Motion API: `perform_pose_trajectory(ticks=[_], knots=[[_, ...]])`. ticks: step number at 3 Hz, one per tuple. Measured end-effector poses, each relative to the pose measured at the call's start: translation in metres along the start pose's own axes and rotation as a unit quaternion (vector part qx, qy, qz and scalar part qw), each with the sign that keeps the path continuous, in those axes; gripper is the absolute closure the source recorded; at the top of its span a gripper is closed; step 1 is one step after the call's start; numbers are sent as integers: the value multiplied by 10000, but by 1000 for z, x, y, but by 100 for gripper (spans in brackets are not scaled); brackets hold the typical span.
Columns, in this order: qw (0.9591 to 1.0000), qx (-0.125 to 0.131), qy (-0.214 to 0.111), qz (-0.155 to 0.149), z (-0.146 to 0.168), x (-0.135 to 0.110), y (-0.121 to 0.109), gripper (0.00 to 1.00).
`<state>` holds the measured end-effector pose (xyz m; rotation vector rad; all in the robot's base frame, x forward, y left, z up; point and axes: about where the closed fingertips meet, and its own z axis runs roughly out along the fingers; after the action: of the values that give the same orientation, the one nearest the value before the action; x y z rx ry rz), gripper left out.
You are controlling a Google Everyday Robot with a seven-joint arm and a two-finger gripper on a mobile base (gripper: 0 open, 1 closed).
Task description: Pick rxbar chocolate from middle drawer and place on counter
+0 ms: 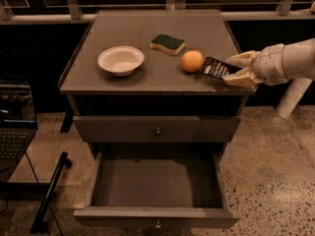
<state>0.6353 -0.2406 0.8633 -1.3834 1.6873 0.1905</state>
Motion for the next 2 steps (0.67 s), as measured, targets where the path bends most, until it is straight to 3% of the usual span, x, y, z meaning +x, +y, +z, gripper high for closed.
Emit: perform_pose_trajectory(ticks=[2], knots=[[10000, 1, 2, 22, 0, 0, 0, 59]])
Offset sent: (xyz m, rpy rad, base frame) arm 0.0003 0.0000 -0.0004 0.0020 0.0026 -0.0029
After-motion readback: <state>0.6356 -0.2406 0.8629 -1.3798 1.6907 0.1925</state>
